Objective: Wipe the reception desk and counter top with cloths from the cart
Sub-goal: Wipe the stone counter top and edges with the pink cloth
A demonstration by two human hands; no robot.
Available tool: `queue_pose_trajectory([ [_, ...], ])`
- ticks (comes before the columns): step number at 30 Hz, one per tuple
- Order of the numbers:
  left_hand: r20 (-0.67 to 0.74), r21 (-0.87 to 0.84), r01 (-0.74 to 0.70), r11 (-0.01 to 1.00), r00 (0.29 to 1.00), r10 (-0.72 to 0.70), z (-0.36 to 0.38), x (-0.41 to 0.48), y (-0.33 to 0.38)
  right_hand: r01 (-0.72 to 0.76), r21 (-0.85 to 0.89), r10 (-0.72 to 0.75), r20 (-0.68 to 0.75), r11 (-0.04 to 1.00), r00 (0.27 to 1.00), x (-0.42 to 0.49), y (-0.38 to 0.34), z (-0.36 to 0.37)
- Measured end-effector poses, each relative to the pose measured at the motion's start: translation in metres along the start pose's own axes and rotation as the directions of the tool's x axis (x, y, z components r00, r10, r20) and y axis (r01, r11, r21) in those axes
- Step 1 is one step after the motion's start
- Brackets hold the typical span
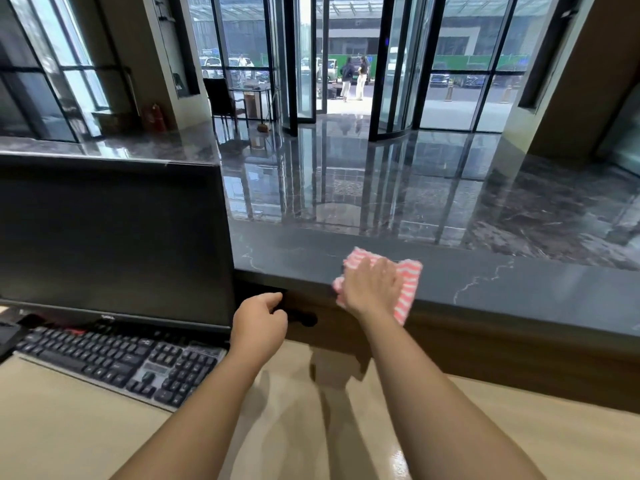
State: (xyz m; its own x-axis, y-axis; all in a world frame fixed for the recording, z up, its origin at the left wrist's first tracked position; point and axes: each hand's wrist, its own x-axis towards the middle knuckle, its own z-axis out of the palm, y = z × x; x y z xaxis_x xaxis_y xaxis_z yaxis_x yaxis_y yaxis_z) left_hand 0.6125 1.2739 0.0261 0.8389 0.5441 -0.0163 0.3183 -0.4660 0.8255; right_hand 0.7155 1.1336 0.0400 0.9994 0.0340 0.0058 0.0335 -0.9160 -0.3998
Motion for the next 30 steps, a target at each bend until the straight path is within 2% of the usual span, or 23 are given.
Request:
queue_pose_trajectory([
  [3,-0.034,-0.144,0.056,0.988,0.998,-0.061,-0.006,0.005,0.003,0.109,0.125,-0.121,0.094,0.986,0.988,-0.015,-0.048,0.011],
  [5,-0.055,-0.208,0.074,0.975,0.995,-0.088,-0.011,0.009,0.004,0.234,0.144,-0.251,0.120,0.962,0.960,-0.020,-0.074,0.021],
  [8,-0.056,-0.341,0.139,0.930,0.984,-0.167,-0.016,0.015,0.004,0.469,-0.037,-0.458,0.161,0.882,0.874,-0.018,-0.091,0.032],
  [10,-0.029,-0.381,0.186,0.906,0.977,-0.213,-0.018,0.022,0.004,0.567,-0.191,-0.544,0.161,0.801,0.823,-0.012,-0.090,0.031],
  [13,0.135,-0.538,0.334,0.774,0.940,-0.312,-0.010,0.027,0.012,0.637,-0.237,-0.624,0.139,0.733,0.769,-0.004,-0.079,0.026],
  [15,0.218,-0.648,0.365,0.668,0.930,-0.297,0.003,0.025,0.022,0.648,-0.249,-0.640,0.124,0.720,0.758,-0.001,-0.068,0.024],
  [16,0.232,-0.671,0.363,0.646,0.931,-0.283,0.011,0.024,0.027,0.646,-0.257,-0.639,0.121,0.719,0.759,0.001,-0.060,0.022],
  [21,0.263,-0.701,0.370,0.609,0.929,-0.261,0.060,0.006,0.051,0.641,-0.216,-0.640,0.083,0.737,0.764,0.000,-0.004,-0.004],
  [25,0.397,-0.692,0.454,0.561,0.889,-0.229,0.102,-0.019,0.080,0.598,-0.181,-0.607,0.009,0.780,0.794,-0.005,0.056,-0.030],
  [30,0.413,-0.590,0.398,0.702,0.896,-0.161,0.158,-0.056,0.112,0.501,-0.109,-0.506,-0.022,0.859,0.863,-0.007,0.134,-0.060],
])
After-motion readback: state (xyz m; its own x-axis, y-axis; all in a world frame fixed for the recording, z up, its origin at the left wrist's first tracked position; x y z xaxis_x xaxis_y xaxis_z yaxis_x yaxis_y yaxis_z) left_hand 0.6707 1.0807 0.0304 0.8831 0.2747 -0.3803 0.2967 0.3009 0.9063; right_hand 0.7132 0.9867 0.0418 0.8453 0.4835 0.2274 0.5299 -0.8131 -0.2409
